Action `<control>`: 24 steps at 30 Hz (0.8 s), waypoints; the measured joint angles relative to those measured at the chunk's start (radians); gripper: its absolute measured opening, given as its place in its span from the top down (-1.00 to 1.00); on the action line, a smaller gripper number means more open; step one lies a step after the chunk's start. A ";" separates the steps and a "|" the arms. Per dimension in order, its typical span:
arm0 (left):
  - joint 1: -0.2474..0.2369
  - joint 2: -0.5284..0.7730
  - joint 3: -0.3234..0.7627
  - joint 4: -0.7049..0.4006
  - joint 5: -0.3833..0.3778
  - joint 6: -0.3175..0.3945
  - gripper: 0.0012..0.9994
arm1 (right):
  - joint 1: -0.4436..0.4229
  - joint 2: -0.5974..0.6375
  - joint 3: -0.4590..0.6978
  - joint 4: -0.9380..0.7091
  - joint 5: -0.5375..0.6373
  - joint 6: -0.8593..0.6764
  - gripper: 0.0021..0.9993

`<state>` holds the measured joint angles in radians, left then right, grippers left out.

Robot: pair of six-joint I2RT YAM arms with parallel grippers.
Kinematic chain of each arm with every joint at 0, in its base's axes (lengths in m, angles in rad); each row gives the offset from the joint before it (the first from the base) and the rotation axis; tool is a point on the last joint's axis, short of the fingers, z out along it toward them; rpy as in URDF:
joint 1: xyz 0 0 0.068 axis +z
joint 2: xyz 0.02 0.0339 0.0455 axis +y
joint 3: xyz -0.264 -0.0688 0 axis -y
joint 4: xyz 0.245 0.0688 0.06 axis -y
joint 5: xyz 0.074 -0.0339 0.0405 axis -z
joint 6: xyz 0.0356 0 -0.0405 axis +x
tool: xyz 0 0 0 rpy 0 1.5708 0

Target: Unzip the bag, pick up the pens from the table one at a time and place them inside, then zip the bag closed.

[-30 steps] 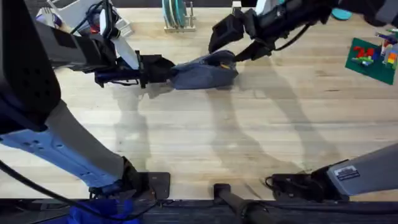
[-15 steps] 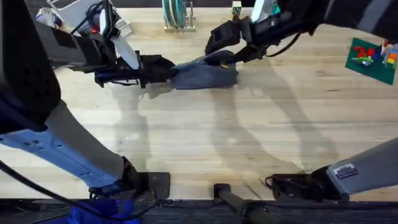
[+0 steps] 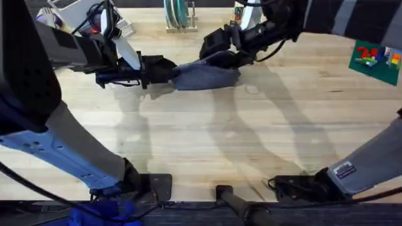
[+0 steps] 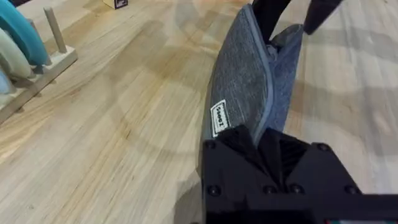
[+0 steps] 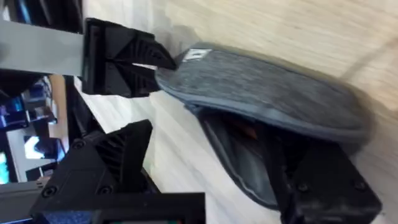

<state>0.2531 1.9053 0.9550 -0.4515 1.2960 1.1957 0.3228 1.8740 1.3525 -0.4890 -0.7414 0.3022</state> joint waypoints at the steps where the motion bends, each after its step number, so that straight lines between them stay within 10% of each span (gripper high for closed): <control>1: 0.000 0.000 0.000 0.000 0.000 0.000 0.92 | 0.008 0.000 0.000 0.011 0.000 0.008 -0.99; 24: 0.000 0.000 0.000 0.003 -0.002 0.000 0.92 | 0.034 0.024 0.000 0.116 -0.051 0.103 -0.99</control>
<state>0.2531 1.9053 0.9550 -0.4488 1.2942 1.1957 0.3568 1.8984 1.3525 -0.3725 -0.7927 0.4051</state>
